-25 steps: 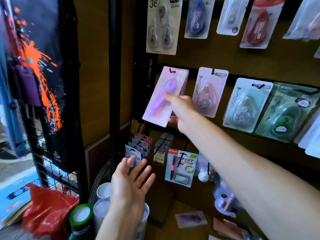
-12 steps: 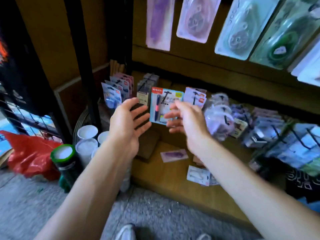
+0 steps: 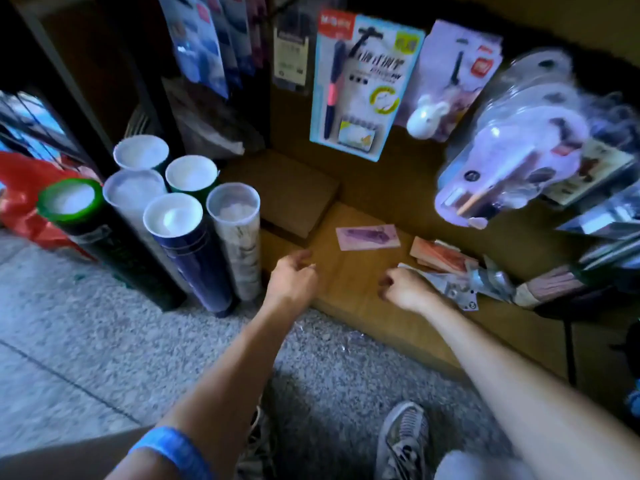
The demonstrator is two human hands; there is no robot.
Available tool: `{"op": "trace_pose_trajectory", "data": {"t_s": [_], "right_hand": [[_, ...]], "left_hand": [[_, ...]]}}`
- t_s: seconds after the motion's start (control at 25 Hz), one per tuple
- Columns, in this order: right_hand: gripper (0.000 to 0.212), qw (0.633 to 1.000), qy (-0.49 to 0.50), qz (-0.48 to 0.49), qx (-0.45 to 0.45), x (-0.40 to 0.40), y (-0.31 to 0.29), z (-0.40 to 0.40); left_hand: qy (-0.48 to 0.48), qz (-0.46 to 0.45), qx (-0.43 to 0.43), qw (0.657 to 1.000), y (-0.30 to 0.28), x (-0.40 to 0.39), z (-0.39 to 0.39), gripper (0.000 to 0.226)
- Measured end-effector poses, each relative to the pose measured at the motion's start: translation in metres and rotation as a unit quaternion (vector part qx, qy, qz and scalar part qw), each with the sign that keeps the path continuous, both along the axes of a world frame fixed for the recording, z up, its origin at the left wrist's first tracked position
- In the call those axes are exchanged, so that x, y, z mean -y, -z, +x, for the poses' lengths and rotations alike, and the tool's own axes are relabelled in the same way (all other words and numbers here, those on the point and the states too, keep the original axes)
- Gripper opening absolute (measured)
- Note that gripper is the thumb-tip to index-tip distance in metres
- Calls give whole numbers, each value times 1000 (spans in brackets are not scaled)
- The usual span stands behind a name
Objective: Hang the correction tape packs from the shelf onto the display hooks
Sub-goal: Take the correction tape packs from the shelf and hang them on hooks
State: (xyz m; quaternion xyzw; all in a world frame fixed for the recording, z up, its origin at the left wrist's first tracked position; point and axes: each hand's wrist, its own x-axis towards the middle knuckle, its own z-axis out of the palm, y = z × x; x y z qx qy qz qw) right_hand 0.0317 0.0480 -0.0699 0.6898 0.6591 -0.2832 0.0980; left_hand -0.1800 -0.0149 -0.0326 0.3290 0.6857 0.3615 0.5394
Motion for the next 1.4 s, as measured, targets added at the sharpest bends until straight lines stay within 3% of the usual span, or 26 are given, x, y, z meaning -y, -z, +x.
{"op": "trace_pose_trajectory", "data": {"t_s": [0.2, 0.32, 0.44, 0.64, 0.76, 0.88, 1.0, 1.12, 1.28, 1.4], "right_hand": [[36, 996, -65, 42, 49, -75, 70, -9], [41, 977, -94, 114, 153, -112, 103, -19], [60, 985, -54, 71, 146, -141, 126, -28], [34, 975, -127, 133, 122, -109, 136, -28], [36, 960, -189, 153, 140, -78, 121, -28], [39, 947, -205, 215, 119, -44, 93, -36], [33, 929, -195, 312, 49, 5, 50, -48], [38, 906, -194, 372, -52, 40, -4, -71], [30, 844, -204, 486, -97, 68, -73, -81], [36, 822, -16, 547, -159, 84, -115, -69]], "left_hand": [[39, -62, -48, 996, 74, -38, -1, 36], [89, -25, -57, 994, 107, -50, 8, 31], [116, 23, -101, 988, 130, -53, 15, 38], [113, 27, -118, 986, 140, -52, 24, 37], [114, 70, -205, 970, 115, -48, 23, 39], [52, 117, -291, 948, 77, -40, 19, 54], [29, 150, -243, 958, 30, -15, 20, 57], [37, 159, -225, 961, -29, 12, 11, 41], [54, 99, -168, 979, -99, 27, 6, 30], [34, 125, -120, 984, -145, 38, 8, 17]]}}
